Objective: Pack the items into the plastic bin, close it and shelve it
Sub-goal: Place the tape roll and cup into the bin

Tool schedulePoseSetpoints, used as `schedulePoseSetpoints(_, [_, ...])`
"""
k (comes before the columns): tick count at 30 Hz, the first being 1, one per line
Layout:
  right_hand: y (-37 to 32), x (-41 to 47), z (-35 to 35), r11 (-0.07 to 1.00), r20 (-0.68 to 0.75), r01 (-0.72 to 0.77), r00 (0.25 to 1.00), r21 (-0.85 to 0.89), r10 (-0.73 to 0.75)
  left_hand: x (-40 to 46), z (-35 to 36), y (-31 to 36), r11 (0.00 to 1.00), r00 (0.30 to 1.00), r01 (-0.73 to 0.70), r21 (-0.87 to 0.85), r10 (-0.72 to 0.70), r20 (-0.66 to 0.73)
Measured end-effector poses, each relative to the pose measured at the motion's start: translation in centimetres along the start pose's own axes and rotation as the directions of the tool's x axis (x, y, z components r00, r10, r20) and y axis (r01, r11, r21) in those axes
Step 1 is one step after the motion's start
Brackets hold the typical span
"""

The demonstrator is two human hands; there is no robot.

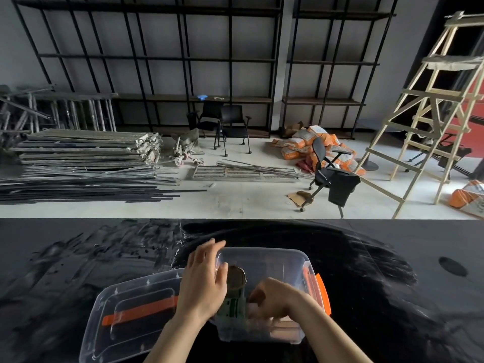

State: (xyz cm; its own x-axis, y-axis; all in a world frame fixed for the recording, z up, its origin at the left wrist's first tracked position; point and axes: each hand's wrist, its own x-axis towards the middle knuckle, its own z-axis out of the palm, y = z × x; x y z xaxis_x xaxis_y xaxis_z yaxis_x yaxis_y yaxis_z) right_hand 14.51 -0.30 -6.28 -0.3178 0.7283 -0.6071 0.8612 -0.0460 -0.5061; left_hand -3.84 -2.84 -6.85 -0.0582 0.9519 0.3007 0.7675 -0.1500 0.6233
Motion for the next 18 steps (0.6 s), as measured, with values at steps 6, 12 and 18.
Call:
schedulePoseSetpoints(6, [-0.5,-1.0,-0.8,0.960,-0.073,0.023,0.997,0.279,-0.003,-0.8,1.7,-0.4,0.935,0.975,0.223,-0.276,-0.215,0.057])
schedulePoseSetpoints(12, [-1.5,-0.6,0.1,0.917,-0.149,-0.003,0.987,0.400,0.067,-1.0,2.2,-0.4,0.932,0.975,0.213,-0.294,-0.223,-0.001])
schedulePoseSetpoints(18, [-1.6,-0.2,0.9,0.925,-0.247,-0.003,0.963,0.379,0.104,-0.9,2.4,-0.5,0.930,0.974,0.211,-0.300,-0.226,-0.016])
